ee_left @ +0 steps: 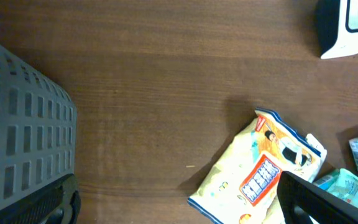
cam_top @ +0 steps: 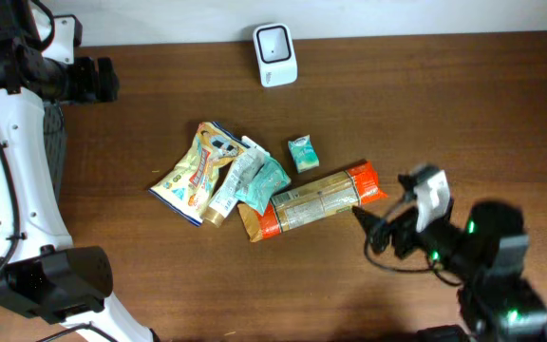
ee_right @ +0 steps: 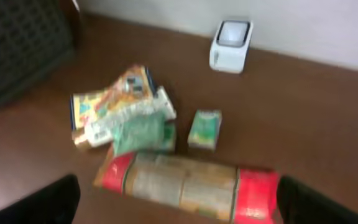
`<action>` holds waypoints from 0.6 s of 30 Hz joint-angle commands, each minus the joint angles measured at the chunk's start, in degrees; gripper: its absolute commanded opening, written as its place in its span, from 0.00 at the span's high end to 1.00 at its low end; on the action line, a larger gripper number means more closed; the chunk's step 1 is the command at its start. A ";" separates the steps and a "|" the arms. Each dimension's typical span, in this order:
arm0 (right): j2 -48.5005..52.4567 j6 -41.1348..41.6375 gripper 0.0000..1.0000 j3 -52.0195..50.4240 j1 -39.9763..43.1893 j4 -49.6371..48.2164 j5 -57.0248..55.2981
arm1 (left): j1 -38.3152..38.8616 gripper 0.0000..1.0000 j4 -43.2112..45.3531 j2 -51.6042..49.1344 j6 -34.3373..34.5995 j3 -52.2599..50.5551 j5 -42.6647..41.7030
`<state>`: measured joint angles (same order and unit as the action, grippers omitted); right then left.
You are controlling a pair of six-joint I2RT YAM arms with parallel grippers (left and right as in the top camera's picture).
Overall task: Scan the item barcode
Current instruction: 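Grasp the mint-green bag from the pile with the right gripper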
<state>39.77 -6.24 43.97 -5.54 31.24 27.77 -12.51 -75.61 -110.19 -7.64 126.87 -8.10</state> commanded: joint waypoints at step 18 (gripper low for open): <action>83.65 -7.06 0.03 63.32 -13.81 29.24 5.81 | -0.02 0.01 0.02 0.28 0.50 0.46 0.02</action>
<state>119.70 -12.62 106.32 -17.67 60.58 35.09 -12.51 -75.68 -110.21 -7.64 126.87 -8.08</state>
